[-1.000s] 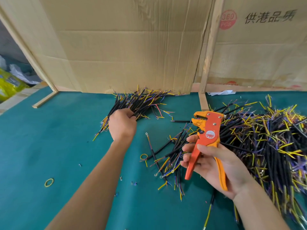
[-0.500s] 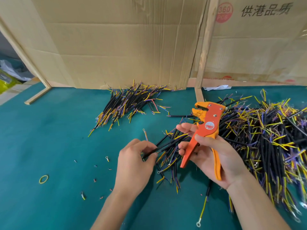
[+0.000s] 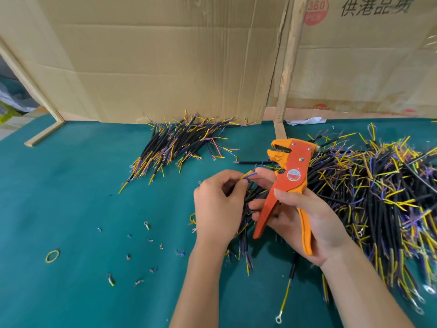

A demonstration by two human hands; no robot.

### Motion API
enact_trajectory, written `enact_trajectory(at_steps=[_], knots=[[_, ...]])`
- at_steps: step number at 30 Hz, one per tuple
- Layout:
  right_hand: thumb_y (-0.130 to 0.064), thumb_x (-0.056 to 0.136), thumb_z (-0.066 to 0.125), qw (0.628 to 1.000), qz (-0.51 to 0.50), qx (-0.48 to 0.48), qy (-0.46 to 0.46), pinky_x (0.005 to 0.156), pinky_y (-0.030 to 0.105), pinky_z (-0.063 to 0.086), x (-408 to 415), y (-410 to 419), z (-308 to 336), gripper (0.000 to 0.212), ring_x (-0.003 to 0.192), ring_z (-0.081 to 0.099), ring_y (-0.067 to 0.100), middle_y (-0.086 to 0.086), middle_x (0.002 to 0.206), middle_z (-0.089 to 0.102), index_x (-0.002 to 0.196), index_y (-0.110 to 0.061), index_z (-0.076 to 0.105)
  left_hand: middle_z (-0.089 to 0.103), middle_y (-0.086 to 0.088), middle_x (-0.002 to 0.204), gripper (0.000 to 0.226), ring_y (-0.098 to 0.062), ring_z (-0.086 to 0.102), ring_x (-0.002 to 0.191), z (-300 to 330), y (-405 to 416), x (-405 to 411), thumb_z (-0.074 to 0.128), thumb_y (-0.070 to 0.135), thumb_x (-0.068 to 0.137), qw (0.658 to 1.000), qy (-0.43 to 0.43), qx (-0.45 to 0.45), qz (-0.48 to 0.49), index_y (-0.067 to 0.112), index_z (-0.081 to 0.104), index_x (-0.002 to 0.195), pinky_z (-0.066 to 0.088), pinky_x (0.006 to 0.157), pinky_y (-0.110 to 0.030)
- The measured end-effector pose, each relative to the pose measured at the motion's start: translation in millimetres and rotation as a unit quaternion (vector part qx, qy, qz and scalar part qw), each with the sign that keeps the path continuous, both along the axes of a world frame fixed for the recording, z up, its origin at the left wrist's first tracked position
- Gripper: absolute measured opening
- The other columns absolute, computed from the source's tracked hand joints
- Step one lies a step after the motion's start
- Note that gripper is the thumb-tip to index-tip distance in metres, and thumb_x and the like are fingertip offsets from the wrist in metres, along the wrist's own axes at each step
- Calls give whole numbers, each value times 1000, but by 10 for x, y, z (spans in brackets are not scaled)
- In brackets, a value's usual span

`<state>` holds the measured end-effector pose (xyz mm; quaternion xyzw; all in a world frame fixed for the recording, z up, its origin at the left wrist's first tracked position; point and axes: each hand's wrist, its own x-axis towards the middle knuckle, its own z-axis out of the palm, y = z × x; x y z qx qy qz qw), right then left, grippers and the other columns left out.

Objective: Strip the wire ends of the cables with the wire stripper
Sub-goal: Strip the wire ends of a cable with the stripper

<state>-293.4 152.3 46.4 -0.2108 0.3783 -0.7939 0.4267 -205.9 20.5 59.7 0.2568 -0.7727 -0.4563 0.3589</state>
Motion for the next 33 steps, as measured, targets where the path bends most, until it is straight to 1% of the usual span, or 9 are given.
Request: enact_trajectory(at_steps=[8,11,14,18,20,22,25,28,33], knots=[[-12,76,72,999,14,32,25,77,43,60,36,-41,-9,66,87,73,35,10,139,64,141,-10,57,71,-9,72,12,-34,66,70,-100,-90,-7,67,9,93,995,46,86,-18,20,67,87,56,73,-42],[-12,77,72,998,21,43,31,76,43,60,49,-49,-23,67,87,73,34,10,139,64,142,-9,54,71,-1,71,15,-15,59,62,-90,-132,8,66,5,93,983,79,153,-63,19,66,88,50,65,-25],[-11,81,69,998,33,44,36,78,43,60,52,-61,-27,65,86,72,33,11,140,63,144,-9,52,66,5,68,16,-6,55,62,-73,-176,34,66,1,92,969,105,195,-105,15,68,86,42,58,-13],[-11,78,72,999,27,27,22,80,46,59,31,-37,-11,66,85,71,35,18,132,67,143,-11,56,71,-2,76,13,-5,56,63,-49,-215,40,66,-1,89,955,153,242,-73,9,72,85,42,58,-14],[-7,78,75,999,26,18,11,80,48,58,16,-3,-2,63,82,69,36,21,108,69,138,-8,60,73,-3,76,15,-8,54,64,-47,-237,34,66,-1,88,952,166,254,-41,10,73,83,39,55,-18],[-11,77,78,999,46,22,17,78,48,57,9,31,18,60,80,66,37,20,89,61,134,-2,61,73,-4,76,16,-10,51,65,-44,-258,28,67,-1,87,952,167,257,-19,12,74,81,37,54,-20],[-16,72,86,994,79,61,34,74,49,57,43,39,43,62,78,65,39,20,84,57,127,2,64,73,-5,75,19,-10,51,65,-36,-258,27,67,-2,85,950,171,261,-5,13,74,77,38,54,-17],[-14,74,79,990,102,88,43,72,48,57,93,12,51,52,76,64,40,21,83,57,122,3,65,72,-6,74,26,-8,53,63,-15,-245,30,66,-6,83,952,171,255,-8,16,74,70,41,55,-14],[-12,74,82,986,128,99,49,68,47,56,117,-7,59,40,71,61,37,18,79,56,110,-1,68,72,-1,70,26,-1,57,60,-4,-221,36,67,-6,82,963,147,225,-18,16,74,71,43,58,-10]])
